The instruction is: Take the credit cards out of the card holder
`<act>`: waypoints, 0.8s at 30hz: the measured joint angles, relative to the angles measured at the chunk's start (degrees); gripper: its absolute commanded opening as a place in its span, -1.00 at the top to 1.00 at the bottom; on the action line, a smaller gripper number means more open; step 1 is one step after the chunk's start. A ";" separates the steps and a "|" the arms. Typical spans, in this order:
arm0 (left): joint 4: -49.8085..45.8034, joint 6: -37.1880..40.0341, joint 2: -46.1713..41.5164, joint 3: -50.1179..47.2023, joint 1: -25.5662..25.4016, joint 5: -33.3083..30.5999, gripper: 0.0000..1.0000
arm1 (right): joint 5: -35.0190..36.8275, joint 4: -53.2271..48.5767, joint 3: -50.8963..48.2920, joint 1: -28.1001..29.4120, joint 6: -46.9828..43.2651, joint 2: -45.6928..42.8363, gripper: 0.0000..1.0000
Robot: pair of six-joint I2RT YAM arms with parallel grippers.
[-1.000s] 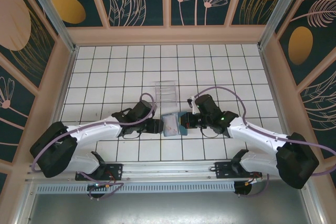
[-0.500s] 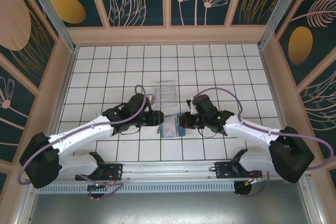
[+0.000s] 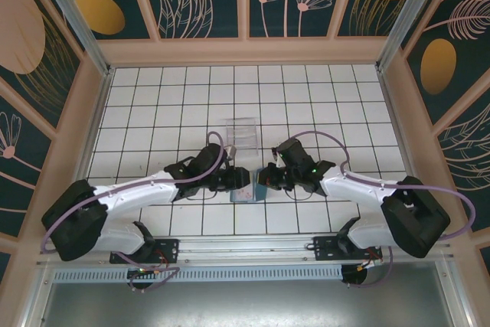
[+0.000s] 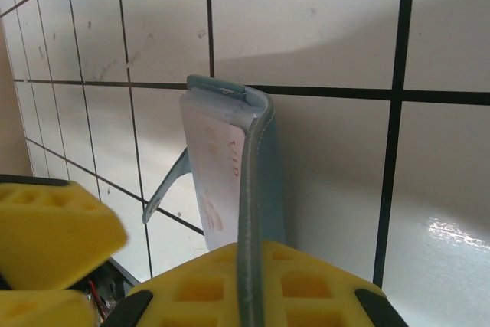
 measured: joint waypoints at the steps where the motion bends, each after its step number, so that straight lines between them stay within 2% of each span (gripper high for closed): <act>1: 0.04 -0.13 1.09 0.02 -0.17 -0.22 0.22 | 0.02 0.02 -0.15 0.00 0.22 0.17 0.92; 6: -1.31 0.07 4.11 0.46 -0.37 -2.67 0.28 | 0.28 -0.55 -0.83 0.00 0.31 0.28 0.67; 11: -4.26 0.83 4.37 1.07 -0.37 -6.45 0.36 | 3.93 -4.68 -0.68 0.00 -1.62 0.28 0.27; 17: -5.79 1.84 4.83 1.07 -0.37 -8.57 0.44 | 10.38 -11.37 -0.55 0.00 -4.26 0.28 0.17; 24: -7.23 3.06 7.72 1.07 -0.35 -10.03 0.67 | 16.70 -17.14 -0.55 0.07 -5.14 0.24 0.16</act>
